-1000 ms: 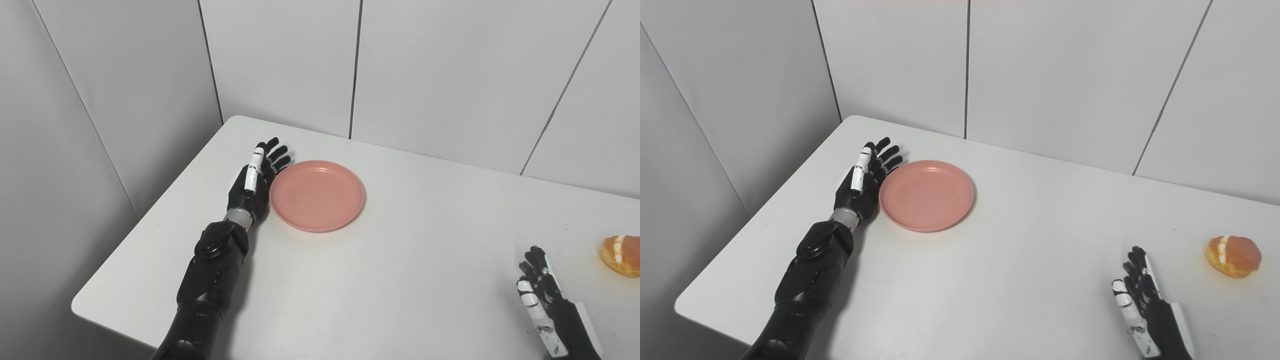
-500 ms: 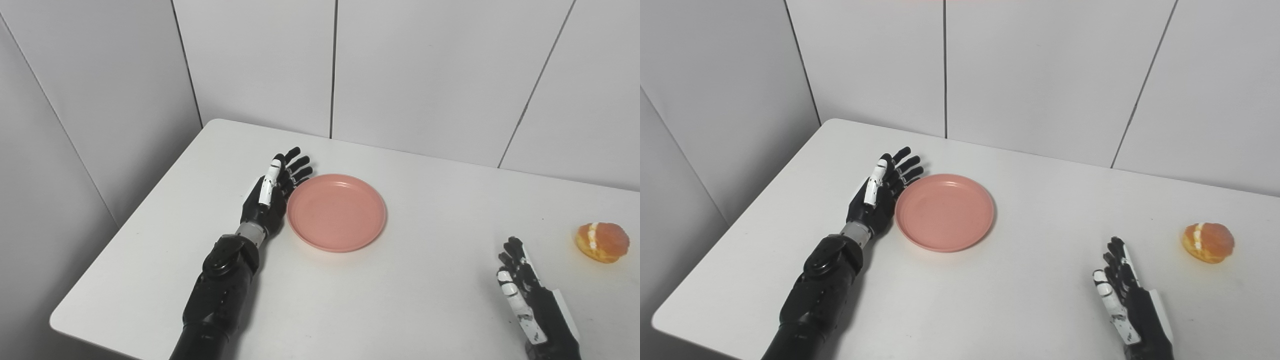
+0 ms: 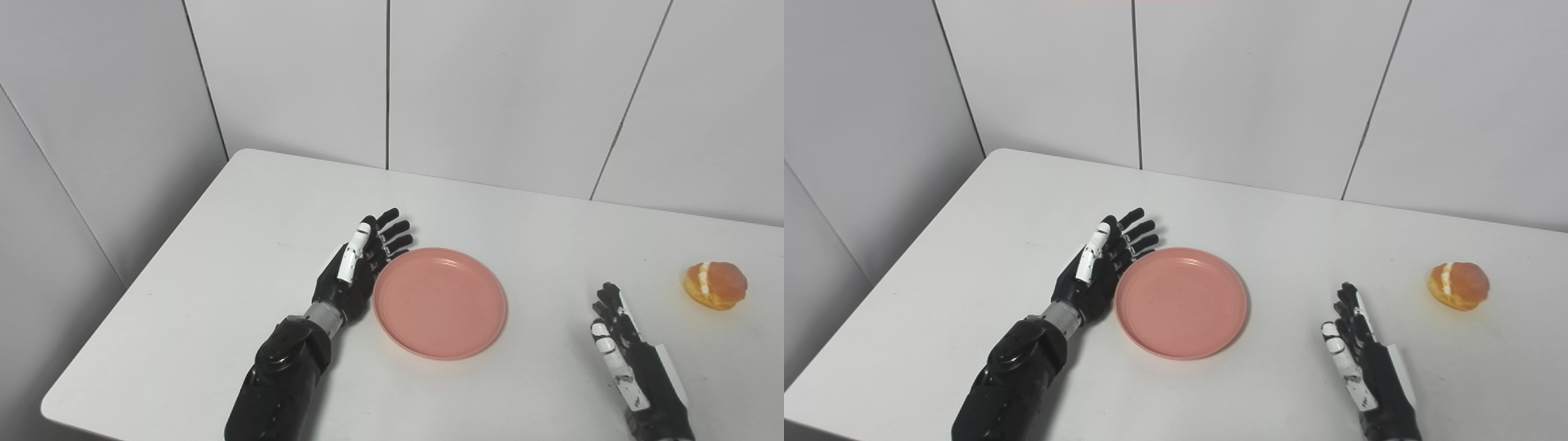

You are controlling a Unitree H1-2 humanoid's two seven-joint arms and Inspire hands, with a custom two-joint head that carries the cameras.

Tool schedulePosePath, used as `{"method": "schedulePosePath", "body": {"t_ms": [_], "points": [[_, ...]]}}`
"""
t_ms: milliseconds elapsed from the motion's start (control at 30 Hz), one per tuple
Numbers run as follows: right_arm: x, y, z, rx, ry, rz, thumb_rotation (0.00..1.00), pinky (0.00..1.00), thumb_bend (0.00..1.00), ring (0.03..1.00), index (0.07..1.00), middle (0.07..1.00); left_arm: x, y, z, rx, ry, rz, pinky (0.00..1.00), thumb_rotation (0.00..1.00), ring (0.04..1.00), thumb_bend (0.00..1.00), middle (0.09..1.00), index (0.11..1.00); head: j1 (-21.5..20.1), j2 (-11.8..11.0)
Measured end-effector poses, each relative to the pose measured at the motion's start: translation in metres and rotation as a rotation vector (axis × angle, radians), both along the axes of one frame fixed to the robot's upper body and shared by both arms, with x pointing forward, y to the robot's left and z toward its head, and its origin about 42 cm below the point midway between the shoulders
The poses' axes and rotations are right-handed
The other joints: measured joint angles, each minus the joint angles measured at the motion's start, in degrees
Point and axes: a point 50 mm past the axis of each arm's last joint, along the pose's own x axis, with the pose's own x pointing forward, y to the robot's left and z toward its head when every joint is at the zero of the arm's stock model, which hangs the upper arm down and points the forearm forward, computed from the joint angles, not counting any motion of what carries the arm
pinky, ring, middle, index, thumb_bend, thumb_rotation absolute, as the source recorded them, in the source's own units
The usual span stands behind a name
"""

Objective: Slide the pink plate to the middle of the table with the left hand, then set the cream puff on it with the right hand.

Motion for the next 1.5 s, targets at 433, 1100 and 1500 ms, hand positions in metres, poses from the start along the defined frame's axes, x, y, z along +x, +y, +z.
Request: {"method": "schedulePosePath", "body": {"t_ms": [433,1100,1500], "points": [[0.0,0.004,0.001,0.0,-0.003,0.001,0.81,0.97,0.51,0.977,1.0,0.987,-0.017,-0.012,0.0,-0.005,0.012,-0.043,0.9,1.0,0.892,0.38,0.899,0.898,-2.37,1.4],[-0.001,0.008,0.003,0.004,-0.006,-0.009,0.81,0.96,0.57,0.972,1.0,0.98,-0.022,-0.01,-0.005,-0.004,-0.016,-0.031,0.92,1.0,0.901,0.38,0.907,0.909,-5.8,3.08],[-0.008,0.009,0.009,0.0,-0.021,-0.05,0.89,0.95,0.62,0.946,0.99,0.962,-0.034,0.001,-0.015,0.071,-0.097,0.057,0.97,1.0,0.942,0.38,0.946,0.948,-9.14,3.78]]}}
